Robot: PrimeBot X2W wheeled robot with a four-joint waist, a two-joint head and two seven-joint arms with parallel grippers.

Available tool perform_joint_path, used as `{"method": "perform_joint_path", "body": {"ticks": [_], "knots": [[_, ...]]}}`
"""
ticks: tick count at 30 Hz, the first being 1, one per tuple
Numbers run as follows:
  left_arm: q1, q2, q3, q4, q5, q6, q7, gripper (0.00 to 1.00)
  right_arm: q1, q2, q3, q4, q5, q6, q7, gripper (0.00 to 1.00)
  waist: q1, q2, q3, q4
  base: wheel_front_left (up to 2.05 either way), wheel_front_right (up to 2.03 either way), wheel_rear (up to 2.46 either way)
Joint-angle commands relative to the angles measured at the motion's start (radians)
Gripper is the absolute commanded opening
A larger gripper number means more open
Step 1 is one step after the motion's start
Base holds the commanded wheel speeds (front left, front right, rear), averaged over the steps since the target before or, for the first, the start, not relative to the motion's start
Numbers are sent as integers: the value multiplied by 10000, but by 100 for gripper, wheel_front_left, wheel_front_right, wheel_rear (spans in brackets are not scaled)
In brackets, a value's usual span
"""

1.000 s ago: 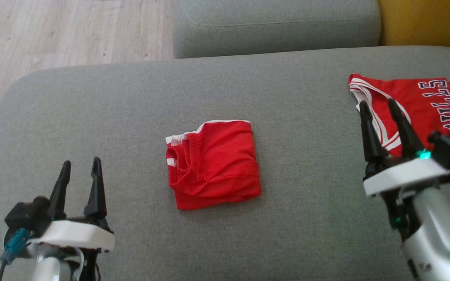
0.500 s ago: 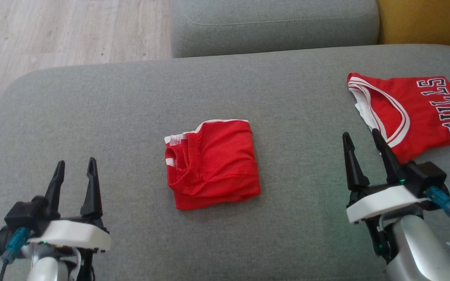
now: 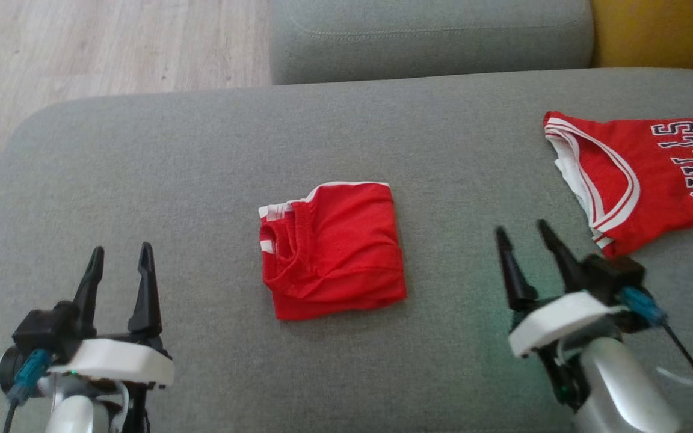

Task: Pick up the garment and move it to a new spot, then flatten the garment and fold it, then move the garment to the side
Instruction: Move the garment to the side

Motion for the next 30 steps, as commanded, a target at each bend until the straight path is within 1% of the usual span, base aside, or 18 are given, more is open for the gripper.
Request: {"method": "perform_joint_path", "body": {"ticks": [1,7,10,17,21,24,27,30], "knots": [[-526,94,268,-334,76,-24,-122,100,-789,55,478,-196,207,-7,192,100,0,0,86,89,0,0,0],[-767,22,142,-306,-72,-79,-122,100,-2022,139,1564,516,1307,-7,1603,100,0,0,392,632,0,0,0],[-871,-17,67,-227,-172,-107,-122,100,-2604,171,1866,1156,1798,-7,2399,100,0,0,511,986,0,0,0],[-964,-81,35,-58,-270,-129,-122,100,-3594,349,2017,2829,3005,-7,4535,100,0,0,723,1665,0,0,0],[-975,-106,26,-18,-288,-141,-122,100,-4001,461,1971,3596,3684,-7,5840,100,0,0,778,1891,0,0,0],[-1005,-120,13,17,-295,-150,-122,100,-4173,539,1934,3880,4357,-7,6687,100,0,0,815,1994,0,0,0],[-1040,-132,3,46,-310,-162,-122,100,-4239,577,1948,4175,4849,-7,7310,100,0,0,855,2070,0,0,0],[-1071,-142,-8,72,-312,-171,-122,100,-4367,589,1958,4583,4827,-7,7367,100,0,0,896,2111,0,0,0]]}}
